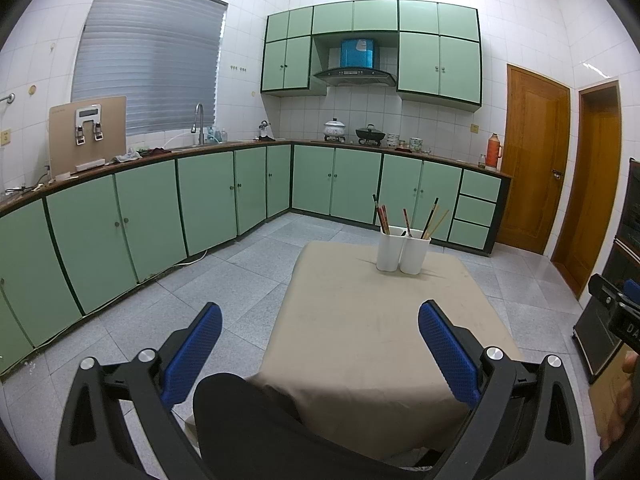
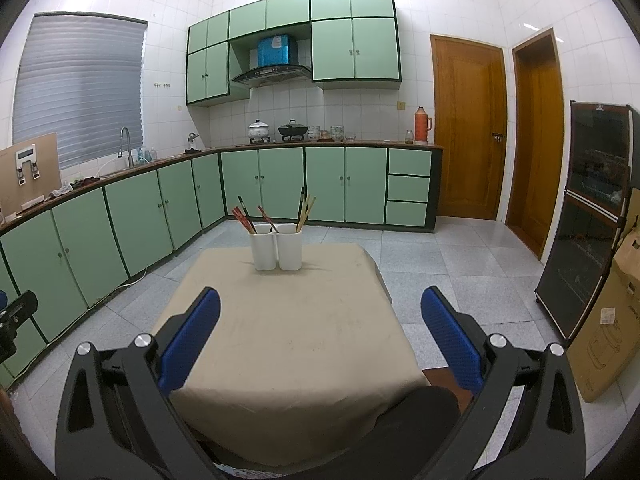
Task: Organize utensils
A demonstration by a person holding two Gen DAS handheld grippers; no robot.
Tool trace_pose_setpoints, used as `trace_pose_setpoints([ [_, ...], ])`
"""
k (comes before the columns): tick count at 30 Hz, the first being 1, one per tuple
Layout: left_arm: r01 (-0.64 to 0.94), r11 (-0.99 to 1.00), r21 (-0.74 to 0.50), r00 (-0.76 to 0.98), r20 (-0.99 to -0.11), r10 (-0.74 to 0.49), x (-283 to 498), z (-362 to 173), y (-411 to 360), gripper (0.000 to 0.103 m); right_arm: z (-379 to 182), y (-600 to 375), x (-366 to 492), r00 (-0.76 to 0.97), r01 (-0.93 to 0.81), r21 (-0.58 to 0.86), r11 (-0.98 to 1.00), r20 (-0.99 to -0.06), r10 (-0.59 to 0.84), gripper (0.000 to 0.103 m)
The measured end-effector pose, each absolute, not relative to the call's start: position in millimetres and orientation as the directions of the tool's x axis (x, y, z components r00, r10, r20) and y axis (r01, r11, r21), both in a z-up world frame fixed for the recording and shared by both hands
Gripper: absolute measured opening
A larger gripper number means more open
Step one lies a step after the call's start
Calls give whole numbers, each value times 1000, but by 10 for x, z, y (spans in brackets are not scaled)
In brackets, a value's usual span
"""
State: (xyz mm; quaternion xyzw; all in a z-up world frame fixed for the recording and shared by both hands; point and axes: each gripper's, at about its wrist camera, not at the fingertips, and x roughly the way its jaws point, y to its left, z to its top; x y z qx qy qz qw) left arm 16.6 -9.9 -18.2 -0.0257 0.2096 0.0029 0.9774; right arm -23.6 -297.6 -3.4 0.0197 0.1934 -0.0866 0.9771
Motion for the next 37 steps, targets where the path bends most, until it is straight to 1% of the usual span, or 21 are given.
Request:
trace_pose_setpoints([
  [37, -23, 999, -46, 912, -410, 2, 158, -176, -100, 97, -78, -2970, -233, 910, 177, 7, 984, -381, -161, 97],
])
